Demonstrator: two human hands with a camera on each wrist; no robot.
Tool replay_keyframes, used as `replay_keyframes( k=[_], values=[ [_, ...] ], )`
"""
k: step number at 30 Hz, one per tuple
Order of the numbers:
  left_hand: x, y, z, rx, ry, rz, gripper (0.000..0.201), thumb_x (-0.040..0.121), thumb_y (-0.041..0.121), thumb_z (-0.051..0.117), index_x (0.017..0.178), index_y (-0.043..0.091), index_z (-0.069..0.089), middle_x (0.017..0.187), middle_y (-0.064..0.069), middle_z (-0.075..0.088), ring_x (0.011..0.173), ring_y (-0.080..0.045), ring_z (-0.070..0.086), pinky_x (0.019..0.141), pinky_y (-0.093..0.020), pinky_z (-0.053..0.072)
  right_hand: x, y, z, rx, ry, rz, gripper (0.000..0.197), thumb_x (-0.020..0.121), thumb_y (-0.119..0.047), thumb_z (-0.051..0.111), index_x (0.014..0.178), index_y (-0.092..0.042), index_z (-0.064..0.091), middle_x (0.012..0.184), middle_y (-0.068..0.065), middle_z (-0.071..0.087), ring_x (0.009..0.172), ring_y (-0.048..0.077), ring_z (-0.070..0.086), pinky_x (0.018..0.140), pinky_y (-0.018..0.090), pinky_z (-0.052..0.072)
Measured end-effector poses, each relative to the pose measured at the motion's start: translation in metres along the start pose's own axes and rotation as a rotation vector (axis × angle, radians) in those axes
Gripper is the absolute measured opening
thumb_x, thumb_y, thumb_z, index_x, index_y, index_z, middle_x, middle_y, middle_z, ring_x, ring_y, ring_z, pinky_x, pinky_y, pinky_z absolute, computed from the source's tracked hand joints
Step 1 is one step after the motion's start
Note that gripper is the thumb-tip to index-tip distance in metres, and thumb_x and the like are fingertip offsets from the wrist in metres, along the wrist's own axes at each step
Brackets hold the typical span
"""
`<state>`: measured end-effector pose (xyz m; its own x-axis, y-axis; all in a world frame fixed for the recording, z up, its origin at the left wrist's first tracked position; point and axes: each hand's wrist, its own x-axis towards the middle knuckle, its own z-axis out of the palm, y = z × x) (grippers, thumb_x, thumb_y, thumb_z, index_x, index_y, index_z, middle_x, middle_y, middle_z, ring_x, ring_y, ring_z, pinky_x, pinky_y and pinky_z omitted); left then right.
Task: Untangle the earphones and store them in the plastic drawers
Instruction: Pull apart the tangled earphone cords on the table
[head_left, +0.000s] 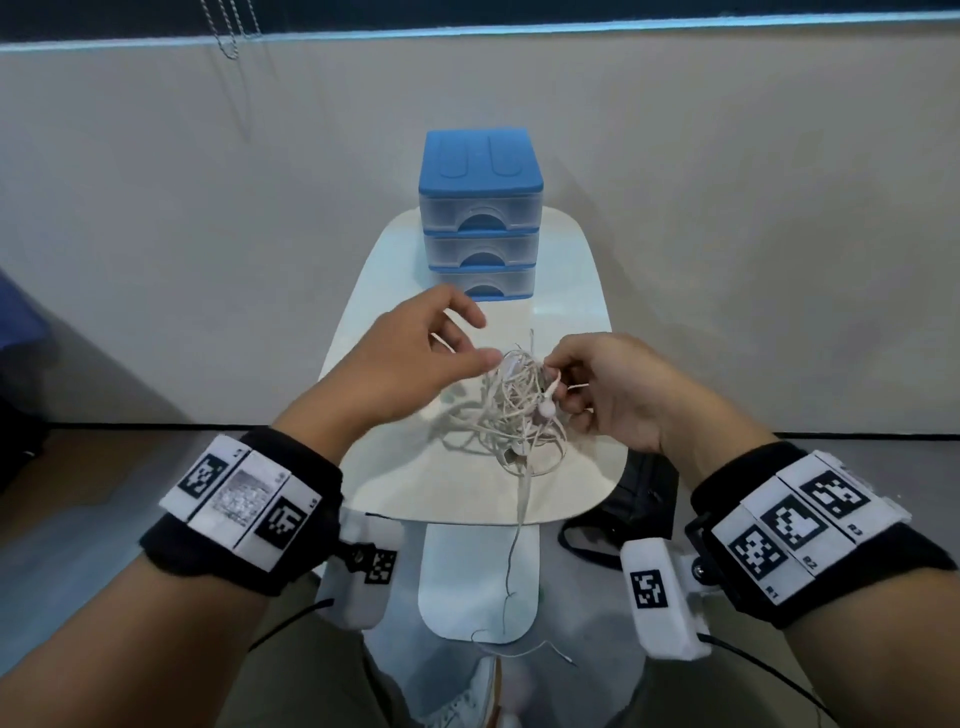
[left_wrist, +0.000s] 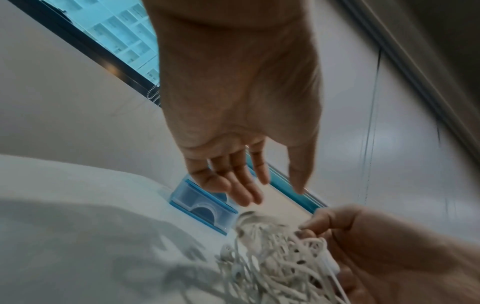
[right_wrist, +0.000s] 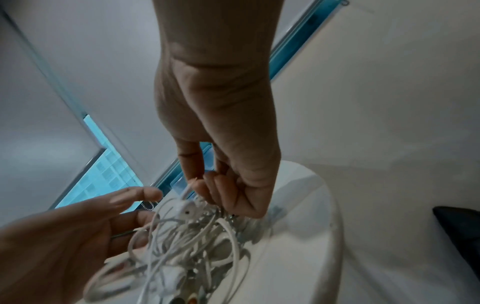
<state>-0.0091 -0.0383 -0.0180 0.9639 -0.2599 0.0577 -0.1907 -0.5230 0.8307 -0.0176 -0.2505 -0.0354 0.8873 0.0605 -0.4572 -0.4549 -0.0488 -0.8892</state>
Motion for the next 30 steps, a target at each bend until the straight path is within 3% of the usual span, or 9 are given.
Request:
replay_keyframes(
  k=[2, 5, 9, 11, 14, 16, 22, 25, 30],
  values=[
    [0.008, -0.002, 0.003, 0.09, 0.027, -0.093, 0.033, 0.085, 0.039, 0.082, 0.109, 0.028, 0.062, 0.095, 0.006, 0.07, 0.076, -0.013, 0.063, 0.063, -0.024, 0.046, 0.0, 0.0, 0.001, -0.163, 0.041, -0.079, 0.027, 0.087, -0.015, 0.059, 0.061, -0.014, 0.058, 0.062, 0.003, 0.056, 0.055, 0.016, 0.044, 0.055, 0.029, 0.032],
    [0.016, 0.0, 0.019, 0.183, -0.158, -0.165, 0.044, 0.084, 0.043, 0.082, 0.118, 0.026, 0.06, 0.099, 0.006, 0.068, 0.083, -0.01, 0.065, 0.068, -0.026, 0.047, 0.0, -0.001, 0.006, -0.406, 0.084, -0.222, 0.023, 0.087, -0.016, 0.067, 0.065, -0.01, 0.064, 0.065, 0.006, 0.062, 0.059, 0.015, 0.048, 0.057, 0.029, 0.034],
    [0.023, 0.001, 0.031, 0.15, -0.194, -0.173, 0.022, 0.084, 0.019, 0.078, 0.085, 0.003, 0.064, 0.073, -0.013, 0.068, 0.055, -0.016, 0.053, 0.052, -0.025, 0.04, -0.003, 0.001, 0.002, -0.596, 0.204, -0.38, 0.015, 0.085, -0.014, 0.073, 0.07, -0.01, 0.074, 0.054, -0.011, 0.062, 0.048, 0.0, 0.05, 0.054, 0.017, 0.039],
    [0.021, -0.001, 0.031, 0.116, -0.139, -0.177, 0.027, 0.083, 0.016, 0.076, 0.07, 0.009, 0.053, 0.065, -0.011, 0.057, 0.049, -0.016, 0.045, 0.048, -0.026, 0.035, -0.007, 0.001, 0.001, -0.695, 0.232, -0.45, 0.011, 0.086, -0.016, 0.075, 0.075, -0.016, 0.078, 0.057, -0.01, 0.062, 0.046, -0.003, 0.051, 0.048, 0.009, 0.034],
    [0.016, -0.002, 0.03, 0.101, -0.066, -0.135, 0.026, 0.084, 0.02, 0.076, 0.076, 0.004, 0.058, 0.071, -0.016, 0.062, 0.048, -0.011, 0.044, 0.048, -0.023, 0.036, -0.014, -0.001, 0.001, -0.778, 0.248, -0.545, 0.01, 0.085, -0.02, 0.078, 0.075, -0.02, 0.077, 0.053, -0.008, 0.057, 0.047, 0.001, 0.049, 0.048, 0.011, 0.034],
    [0.011, -0.001, 0.029, 0.096, -0.048, -0.102, 0.02, 0.086, 0.022, 0.075, 0.085, 0.005, 0.065, 0.083, -0.015, 0.071, 0.05, -0.009, 0.049, 0.048, -0.022, 0.037, -0.016, -0.004, 0.003, -0.784, 0.261, -0.587, 0.01, 0.085, -0.022, 0.079, 0.075, -0.02, 0.077, 0.051, -0.008, 0.054, 0.048, 0.004, 0.048, 0.048, 0.013, 0.034],
    [0.003, 0.007, 0.028, 0.028, 0.027, -0.031, 0.015, 0.085, 0.026, 0.078, 0.09, 0.015, 0.069, 0.085, 0.003, 0.074, 0.072, -0.015, 0.069, 0.06, -0.026, 0.047, -0.016, -0.007, 0.013, -0.791, 0.341, -0.657, 0.014, 0.085, -0.02, 0.075, 0.072, -0.018, 0.075, 0.053, -0.01, 0.052, 0.067, 0.017, 0.048, 0.056, 0.026, 0.033],
    [0.0, 0.01, 0.025, -0.042, 0.027, -0.017, 0.014, 0.088, 0.024, 0.078, 0.094, 0.015, 0.069, 0.086, 0.007, 0.073, 0.07, -0.011, 0.067, 0.064, -0.02, 0.046, -0.014, -0.006, 0.017, -0.732, 0.362, -0.656, 0.012, 0.083, -0.018, 0.075, 0.071, -0.016, 0.074, 0.053, -0.008, 0.054, 0.059, 0.012, 0.049, 0.056, 0.027, 0.035],
    [-0.004, 0.013, 0.016, -0.266, 0.085, -0.065, 0.02, 0.092, 0.021, 0.066, 0.075, 0.019, 0.075, 0.081, 0.001, 0.068, 0.072, -0.01, 0.056, 0.072, -0.033, 0.039, -0.013, -0.005, 0.018, -0.553, 0.337, -0.699, 0.011, 0.083, -0.013, 0.078, 0.073, -0.016, 0.076, 0.056, 0.006, 0.063, 0.051, 0.012, 0.045, 0.055, 0.025, 0.037]
  ],
)
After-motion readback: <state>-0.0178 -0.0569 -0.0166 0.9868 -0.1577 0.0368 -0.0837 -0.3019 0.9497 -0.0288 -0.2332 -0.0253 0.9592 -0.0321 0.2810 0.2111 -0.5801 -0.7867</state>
